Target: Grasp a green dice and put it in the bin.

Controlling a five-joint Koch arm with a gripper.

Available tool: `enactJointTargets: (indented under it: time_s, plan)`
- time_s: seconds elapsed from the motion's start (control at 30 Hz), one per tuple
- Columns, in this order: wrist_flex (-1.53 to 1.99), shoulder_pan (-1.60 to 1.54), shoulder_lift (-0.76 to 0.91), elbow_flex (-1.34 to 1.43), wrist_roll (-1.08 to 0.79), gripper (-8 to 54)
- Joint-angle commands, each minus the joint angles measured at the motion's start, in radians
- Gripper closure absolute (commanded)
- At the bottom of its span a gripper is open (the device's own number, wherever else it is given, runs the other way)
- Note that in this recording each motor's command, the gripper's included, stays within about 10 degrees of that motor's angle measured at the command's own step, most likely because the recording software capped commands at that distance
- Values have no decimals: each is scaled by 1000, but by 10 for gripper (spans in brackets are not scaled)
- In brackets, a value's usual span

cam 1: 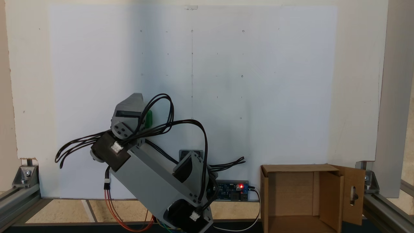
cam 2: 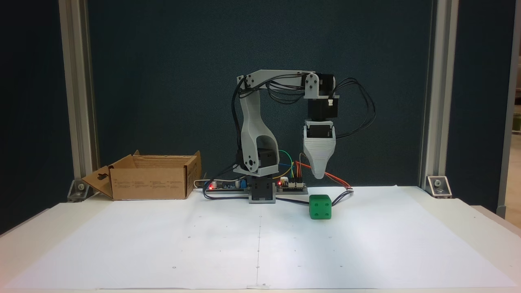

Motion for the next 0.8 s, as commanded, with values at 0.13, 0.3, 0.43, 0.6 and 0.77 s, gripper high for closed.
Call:
enactJointTargets:
  time_s: [0.13, 0.3, 0.43, 0.6, 0.77]
  plan:
    - [-23, -51, 11, -20, 150, 28]
    - [-52, -66, 9, -18, 150, 29]
    - [-52, -91, 9, 2, 149, 28]
    - [-52, -121, 12, 35, 149, 28]
    - [-54, -121, 12, 81, 149, 28]
